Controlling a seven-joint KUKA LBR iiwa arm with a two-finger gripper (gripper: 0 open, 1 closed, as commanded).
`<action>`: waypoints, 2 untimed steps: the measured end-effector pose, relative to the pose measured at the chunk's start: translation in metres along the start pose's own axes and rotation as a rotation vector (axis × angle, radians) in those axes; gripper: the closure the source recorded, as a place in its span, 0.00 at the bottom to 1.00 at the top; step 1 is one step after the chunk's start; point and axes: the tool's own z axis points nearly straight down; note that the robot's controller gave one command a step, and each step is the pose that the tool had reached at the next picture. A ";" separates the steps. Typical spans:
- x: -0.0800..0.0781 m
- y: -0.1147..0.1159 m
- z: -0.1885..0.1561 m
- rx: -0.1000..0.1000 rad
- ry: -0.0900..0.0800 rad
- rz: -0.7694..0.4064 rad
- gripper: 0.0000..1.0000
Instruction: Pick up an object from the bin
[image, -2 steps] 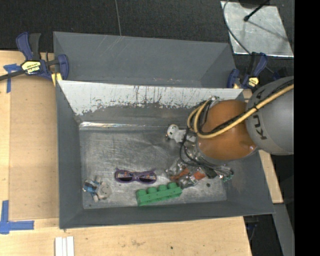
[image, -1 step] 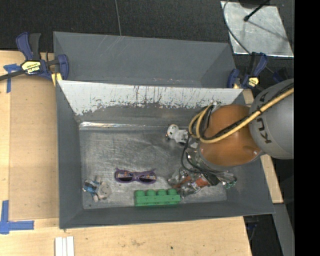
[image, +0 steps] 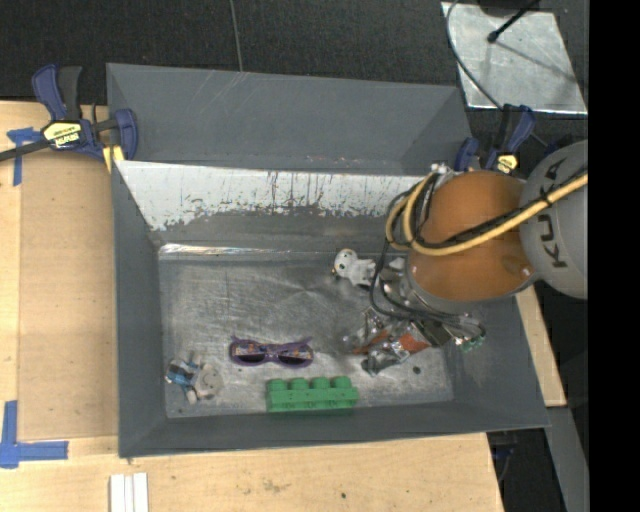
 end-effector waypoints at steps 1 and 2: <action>-0.007 -0.007 -0.015 0.014 -0.022 0.003 1.00; 0.011 -0.010 -0.027 -0.004 0.005 0.007 1.00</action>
Offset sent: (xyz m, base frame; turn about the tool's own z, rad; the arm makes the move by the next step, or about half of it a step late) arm -0.0076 -0.0306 0.0870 0.0116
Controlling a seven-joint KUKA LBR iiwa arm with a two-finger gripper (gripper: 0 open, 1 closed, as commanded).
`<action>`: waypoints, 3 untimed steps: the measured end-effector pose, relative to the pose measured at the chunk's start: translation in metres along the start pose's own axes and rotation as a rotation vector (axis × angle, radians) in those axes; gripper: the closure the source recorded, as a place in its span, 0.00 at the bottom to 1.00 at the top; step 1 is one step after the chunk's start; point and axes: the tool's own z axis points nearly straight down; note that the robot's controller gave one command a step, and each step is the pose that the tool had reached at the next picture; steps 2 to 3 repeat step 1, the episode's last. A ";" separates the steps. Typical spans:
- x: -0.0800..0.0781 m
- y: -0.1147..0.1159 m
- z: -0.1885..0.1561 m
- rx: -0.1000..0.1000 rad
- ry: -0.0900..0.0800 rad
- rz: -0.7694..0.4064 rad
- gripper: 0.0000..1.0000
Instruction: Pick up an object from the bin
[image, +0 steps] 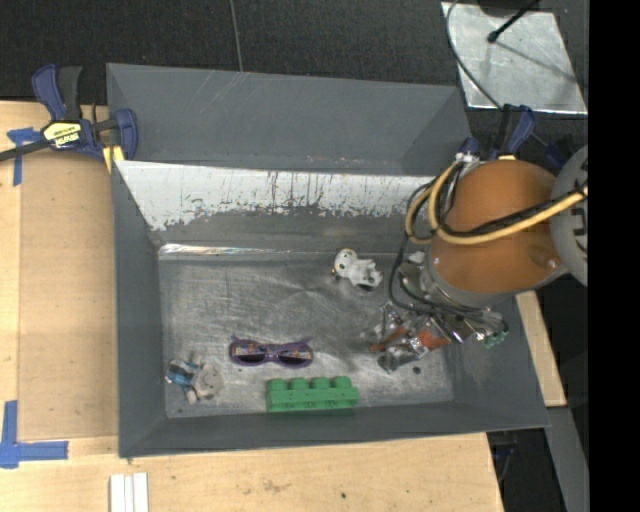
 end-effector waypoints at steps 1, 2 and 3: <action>-0.022 -0.001 -0.065 0.008 -0.010 0.001 1.00; -0.022 -0.001 -0.065 0.008 -0.010 0.001 1.00; -0.022 -0.001 -0.065 0.008 -0.010 0.001 1.00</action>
Offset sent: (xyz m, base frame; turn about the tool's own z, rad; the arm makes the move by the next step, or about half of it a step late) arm 0.0116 0.0247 0.1147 -0.0080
